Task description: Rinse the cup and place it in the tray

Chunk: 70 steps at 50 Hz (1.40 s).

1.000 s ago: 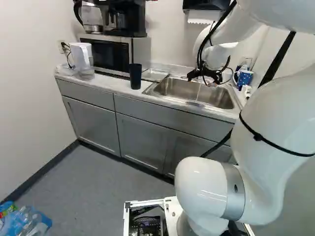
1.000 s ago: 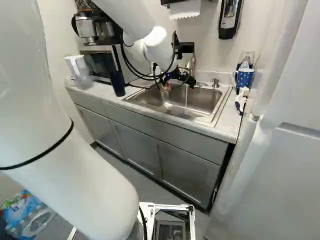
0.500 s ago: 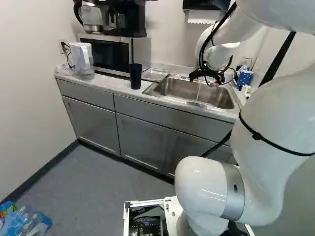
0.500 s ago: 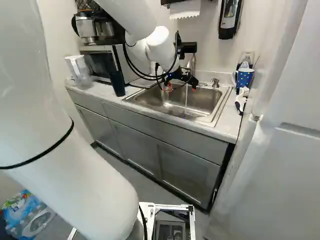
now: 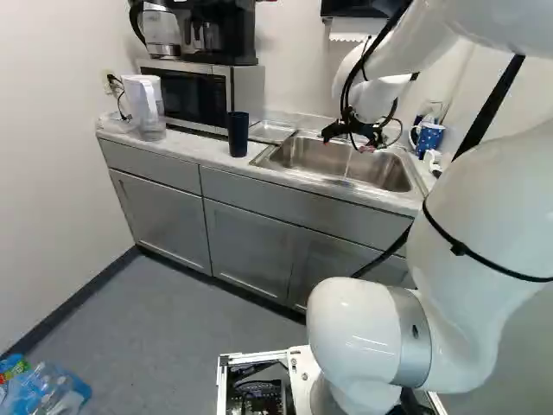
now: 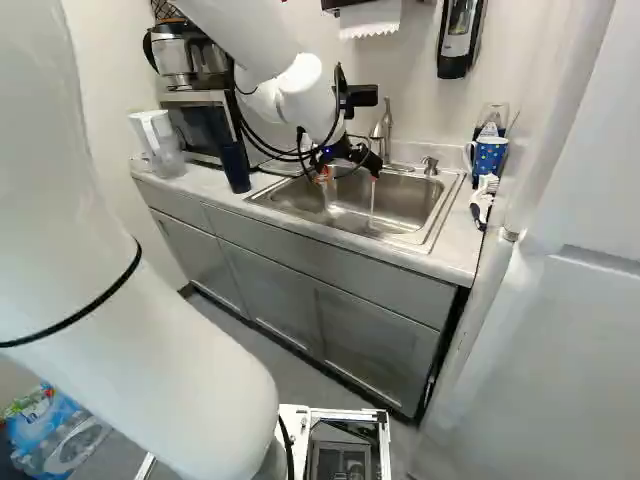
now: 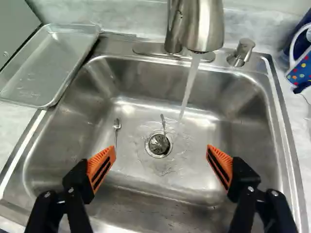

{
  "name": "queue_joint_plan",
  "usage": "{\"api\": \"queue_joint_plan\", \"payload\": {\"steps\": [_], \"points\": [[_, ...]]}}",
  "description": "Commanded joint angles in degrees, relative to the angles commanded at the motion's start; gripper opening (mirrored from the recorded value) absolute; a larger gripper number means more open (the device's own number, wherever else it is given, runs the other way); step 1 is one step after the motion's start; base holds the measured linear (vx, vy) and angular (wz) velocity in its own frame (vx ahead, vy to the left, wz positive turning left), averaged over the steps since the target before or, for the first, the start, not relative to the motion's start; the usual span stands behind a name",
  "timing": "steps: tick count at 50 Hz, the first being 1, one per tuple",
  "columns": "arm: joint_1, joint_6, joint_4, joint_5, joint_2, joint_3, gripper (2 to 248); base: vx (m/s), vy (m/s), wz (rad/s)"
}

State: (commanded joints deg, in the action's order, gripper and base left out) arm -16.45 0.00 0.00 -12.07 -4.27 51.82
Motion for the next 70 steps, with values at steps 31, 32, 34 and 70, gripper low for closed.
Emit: {"api": "queue_joint_plan", "payload": {"steps": [31,32,34,70], "points": [[6.1,0.0,0.0,0.0,-1.6,-1.5,247,0.0,0.0,0.0],[6.3,0.0,0.0,0.0,-1.7,-1.6,247,0.0,0.0,0.0],[6.6,0.0,0.0,0.0,-1.8,-1.7,247,0.0,0.0,0.0],[13.8,0.0,0.0,0.0,-3.3,-3.1,247,0.0,0.0,0.0]]}}
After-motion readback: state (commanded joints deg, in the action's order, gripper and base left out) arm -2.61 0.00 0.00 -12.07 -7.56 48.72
